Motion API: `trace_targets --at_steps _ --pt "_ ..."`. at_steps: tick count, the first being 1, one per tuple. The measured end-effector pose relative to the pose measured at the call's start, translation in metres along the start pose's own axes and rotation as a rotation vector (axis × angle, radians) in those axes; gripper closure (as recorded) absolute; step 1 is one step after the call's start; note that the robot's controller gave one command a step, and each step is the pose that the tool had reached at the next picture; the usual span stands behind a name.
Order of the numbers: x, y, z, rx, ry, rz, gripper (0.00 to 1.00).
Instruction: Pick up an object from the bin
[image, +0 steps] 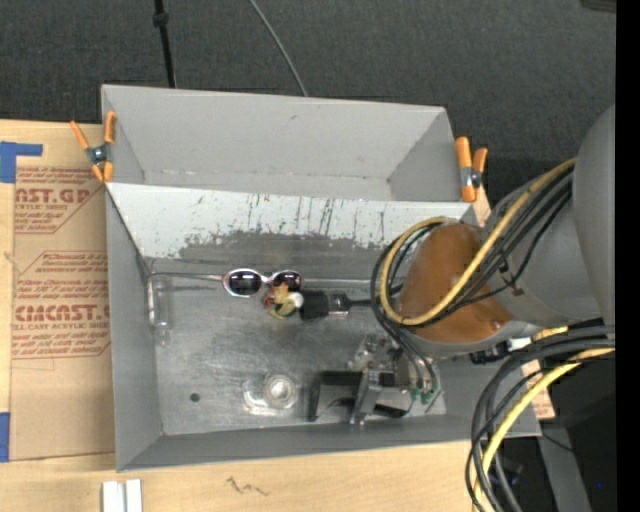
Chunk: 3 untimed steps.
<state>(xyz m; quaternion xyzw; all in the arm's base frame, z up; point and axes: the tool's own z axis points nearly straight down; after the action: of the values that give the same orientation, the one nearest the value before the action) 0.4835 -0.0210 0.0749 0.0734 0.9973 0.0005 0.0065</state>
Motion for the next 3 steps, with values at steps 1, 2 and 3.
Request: trace_targets --at_steps 1,2,3 --pt "0.003 0.0 -0.02 0.002 0.019 -0.001 1.0" --pt "0.003 0.0 -0.04 0.002 0.021 -0.001 1.0" --pt "0.002 0.0 -0.059 0.002 0.02 -0.001 1.0"
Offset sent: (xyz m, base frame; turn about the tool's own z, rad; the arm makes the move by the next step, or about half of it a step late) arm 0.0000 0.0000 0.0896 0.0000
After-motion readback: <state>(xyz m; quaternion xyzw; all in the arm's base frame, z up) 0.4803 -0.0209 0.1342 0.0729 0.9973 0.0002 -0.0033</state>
